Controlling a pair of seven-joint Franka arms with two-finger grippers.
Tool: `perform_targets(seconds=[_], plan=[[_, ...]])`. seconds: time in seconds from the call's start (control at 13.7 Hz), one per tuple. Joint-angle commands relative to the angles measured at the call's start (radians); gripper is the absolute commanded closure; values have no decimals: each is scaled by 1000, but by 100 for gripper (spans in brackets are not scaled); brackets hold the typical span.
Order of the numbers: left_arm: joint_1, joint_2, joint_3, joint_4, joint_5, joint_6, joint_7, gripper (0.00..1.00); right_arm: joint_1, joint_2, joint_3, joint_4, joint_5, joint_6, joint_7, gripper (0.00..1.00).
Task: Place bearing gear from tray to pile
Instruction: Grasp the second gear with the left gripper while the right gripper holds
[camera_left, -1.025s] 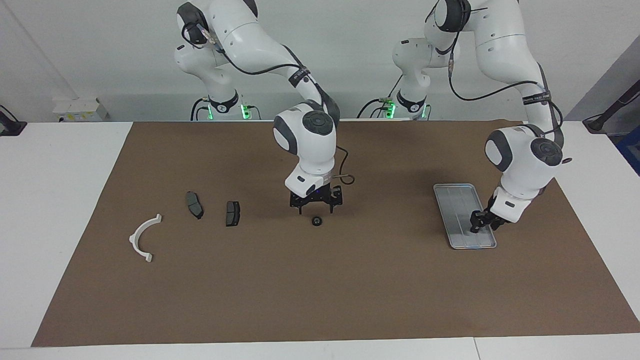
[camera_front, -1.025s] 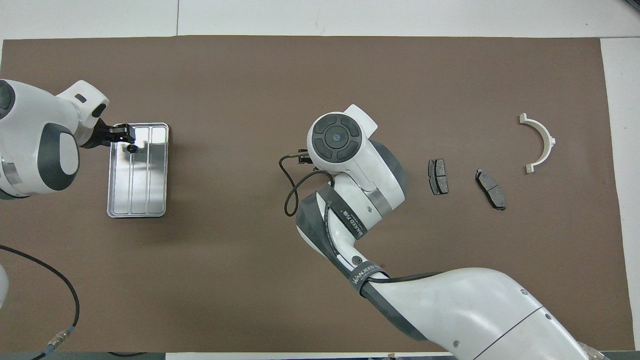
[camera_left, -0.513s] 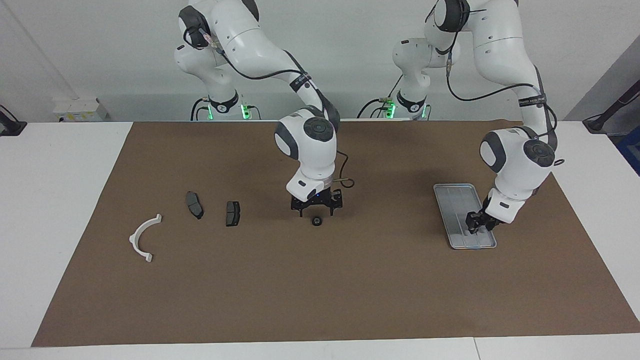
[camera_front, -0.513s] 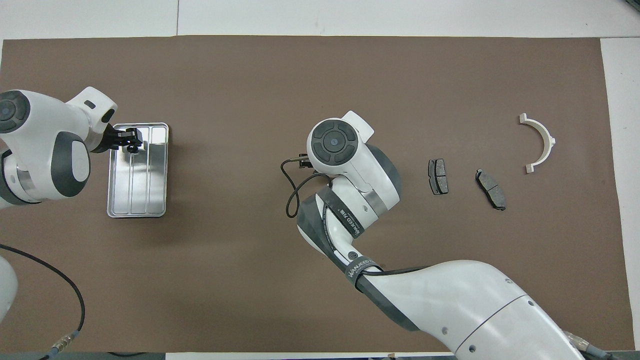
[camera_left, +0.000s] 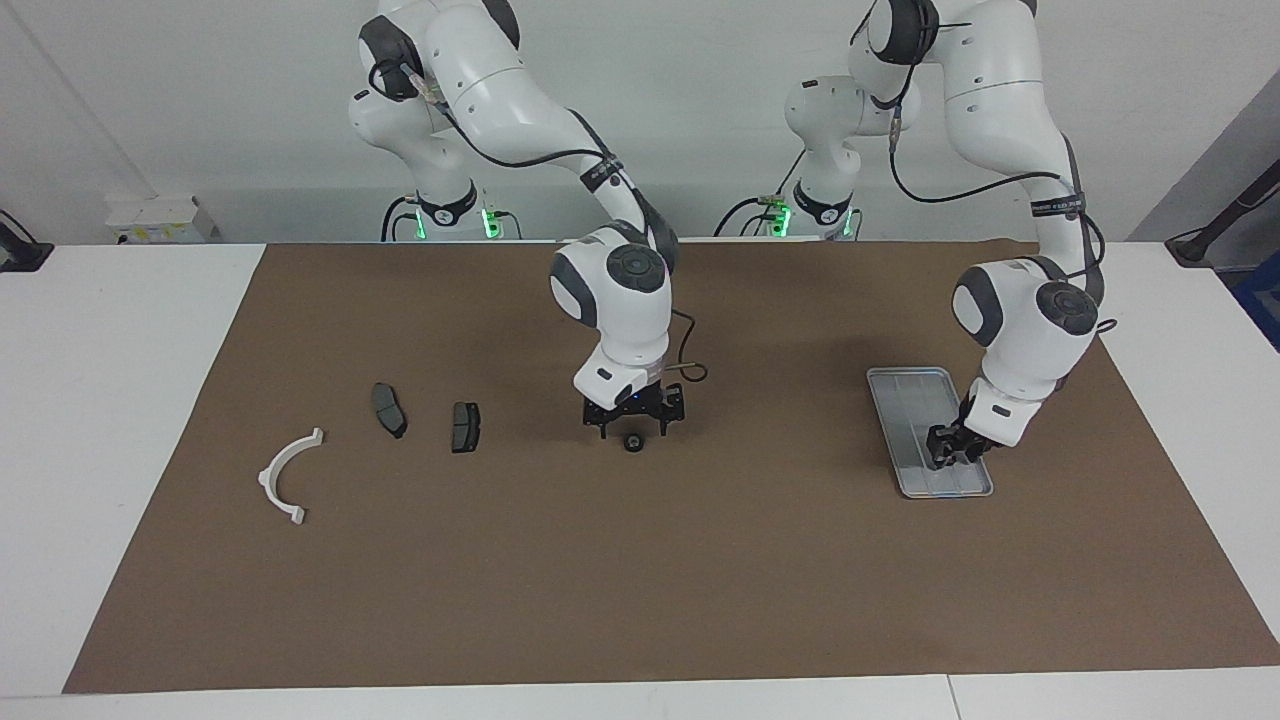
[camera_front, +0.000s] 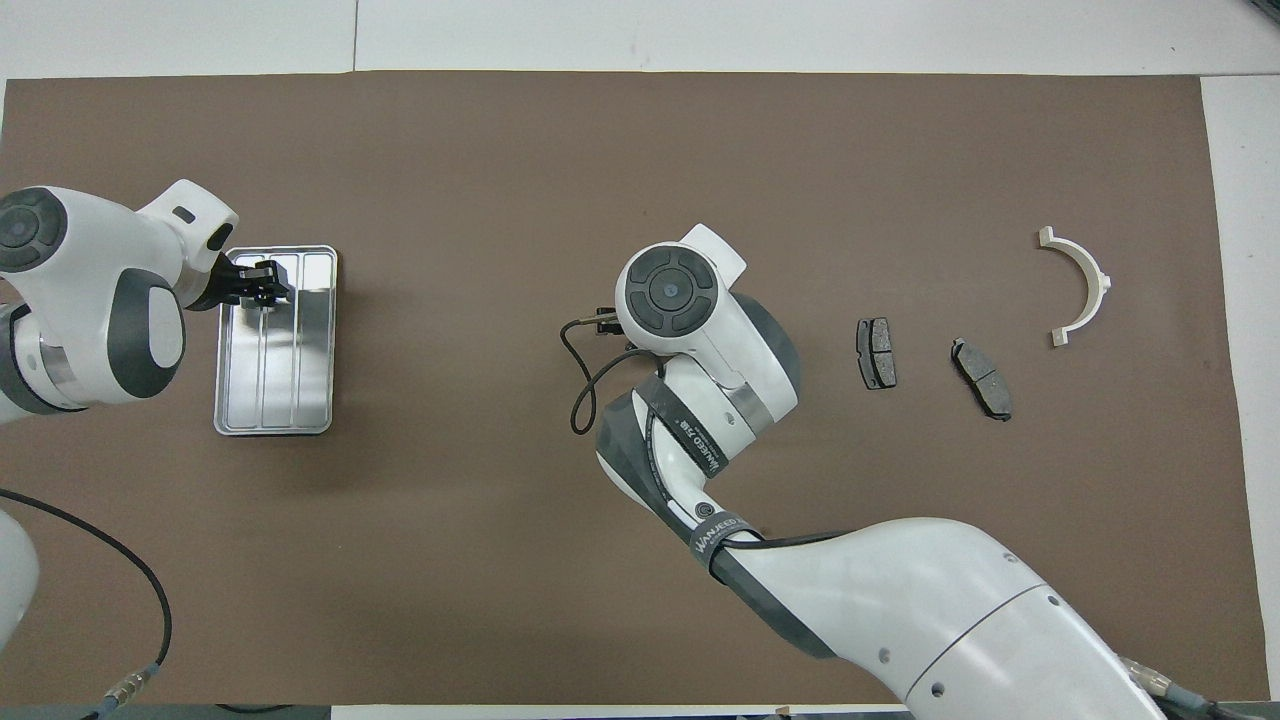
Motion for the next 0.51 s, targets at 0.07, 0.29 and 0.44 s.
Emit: perform_targets(seconds=[0.07,0.29,0.44], plan=[[-7,-15,5,-36,17,26,-23,45,-5,14,4,-9,-8,37,-4,0],[-7,-15,5,-36,17,26,-23,53,-7,14,4,-13,-7,37,-4,0],[-7,-15,5,-36,17,24,-21,80,-7,14,4,-17,-3,37,-4,5]])
